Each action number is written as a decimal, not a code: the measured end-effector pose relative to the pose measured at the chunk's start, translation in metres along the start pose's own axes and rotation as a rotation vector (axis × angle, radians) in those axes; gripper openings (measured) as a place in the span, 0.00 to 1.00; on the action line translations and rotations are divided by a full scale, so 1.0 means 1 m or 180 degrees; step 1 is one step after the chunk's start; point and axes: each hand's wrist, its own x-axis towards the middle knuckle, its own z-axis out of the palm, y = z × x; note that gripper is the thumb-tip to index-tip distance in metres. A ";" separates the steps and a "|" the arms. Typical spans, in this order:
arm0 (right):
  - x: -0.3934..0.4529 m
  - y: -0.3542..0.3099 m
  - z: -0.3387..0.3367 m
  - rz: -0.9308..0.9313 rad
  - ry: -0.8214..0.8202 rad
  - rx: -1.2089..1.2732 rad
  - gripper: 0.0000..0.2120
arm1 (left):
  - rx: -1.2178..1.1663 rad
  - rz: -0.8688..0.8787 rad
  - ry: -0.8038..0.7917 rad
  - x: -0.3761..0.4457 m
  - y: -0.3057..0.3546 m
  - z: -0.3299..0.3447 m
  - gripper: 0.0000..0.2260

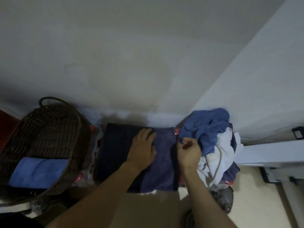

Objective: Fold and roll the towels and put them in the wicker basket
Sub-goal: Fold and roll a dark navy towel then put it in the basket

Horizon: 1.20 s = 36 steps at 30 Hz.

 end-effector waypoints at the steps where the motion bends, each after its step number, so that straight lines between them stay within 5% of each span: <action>1: -0.013 0.006 -0.004 0.0059 0.0055 -0.0089 0.06 | -0.0052 0.0262 -0.0188 0.000 0.012 0.006 0.25; 7: -0.087 0.051 -0.028 0.0146 -0.0348 -0.0688 0.08 | 0.0245 0.0374 -0.0515 0.010 0.022 0.034 0.26; 13: -0.122 0.073 -0.050 -0.0121 -0.0745 -0.0261 0.09 | 0.0401 0.0230 -0.0713 0.012 0.027 0.040 0.25; 19: -0.121 0.057 -0.057 -0.1092 -0.0665 0.0132 0.05 | 0.0330 0.0262 -0.0979 0.016 0.023 0.034 0.26; 26: -0.116 0.055 -0.067 -0.0875 -0.0457 -0.0567 0.11 | 0.0247 0.0232 -0.1073 0.020 0.021 0.033 0.27; 30: -0.122 0.065 -0.070 0.0015 -0.0908 -0.1539 0.17 | 0.0214 0.0124 -0.1118 0.021 0.027 0.036 0.28; 34: -0.117 0.072 -0.068 0.0864 -0.1570 -0.1055 0.16 | 0.0275 0.0093 -0.1115 0.021 0.029 0.036 0.29; 36: -0.115 0.075 -0.067 0.0900 -0.1472 -0.0833 0.15 | 0.0330 0.0133 -0.1039 0.016 0.028 0.038 0.29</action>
